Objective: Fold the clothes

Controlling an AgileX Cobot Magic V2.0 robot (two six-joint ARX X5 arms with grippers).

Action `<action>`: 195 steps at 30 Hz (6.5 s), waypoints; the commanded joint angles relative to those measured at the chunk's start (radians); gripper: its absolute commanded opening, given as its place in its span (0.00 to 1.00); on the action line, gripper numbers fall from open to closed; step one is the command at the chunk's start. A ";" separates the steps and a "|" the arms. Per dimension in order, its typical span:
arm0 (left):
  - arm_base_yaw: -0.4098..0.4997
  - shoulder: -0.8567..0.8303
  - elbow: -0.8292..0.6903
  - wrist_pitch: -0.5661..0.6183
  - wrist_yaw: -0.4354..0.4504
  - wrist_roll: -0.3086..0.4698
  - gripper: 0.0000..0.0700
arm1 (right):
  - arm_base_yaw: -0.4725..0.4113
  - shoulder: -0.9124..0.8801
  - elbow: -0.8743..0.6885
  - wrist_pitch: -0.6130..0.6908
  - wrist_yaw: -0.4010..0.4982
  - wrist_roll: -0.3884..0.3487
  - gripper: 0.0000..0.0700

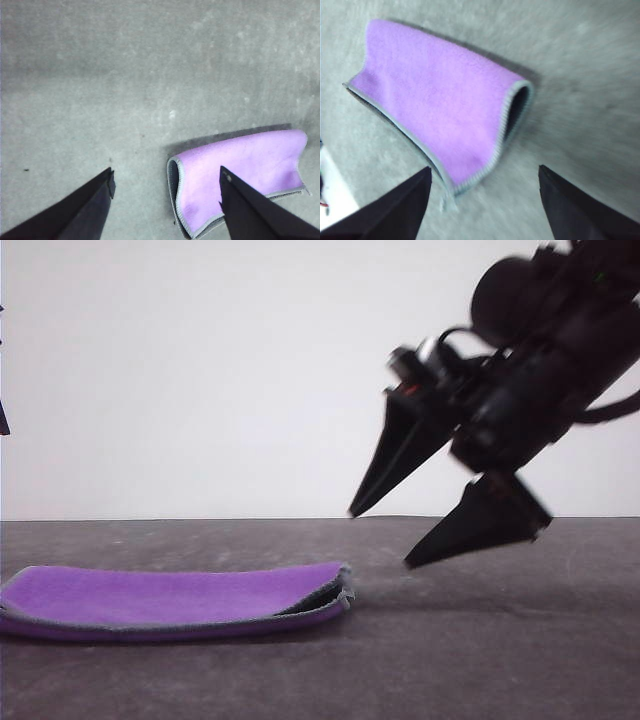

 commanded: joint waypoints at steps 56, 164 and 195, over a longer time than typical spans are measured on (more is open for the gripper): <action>0.002 0.009 0.019 0.017 0.002 -0.022 0.57 | 0.328 0.422 0.382 0.397 -0.149 0.343 0.01; -0.099 -0.104 -0.057 0.158 -0.156 -0.169 0.02 | -0.433 -0.184 0.388 -0.480 0.260 -0.444 0.01; -0.266 -1.559 -1.338 0.787 -0.553 -0.290 0.02 | -0.433 -0.184 0.388 -0.480 0.260 -0.444 0.01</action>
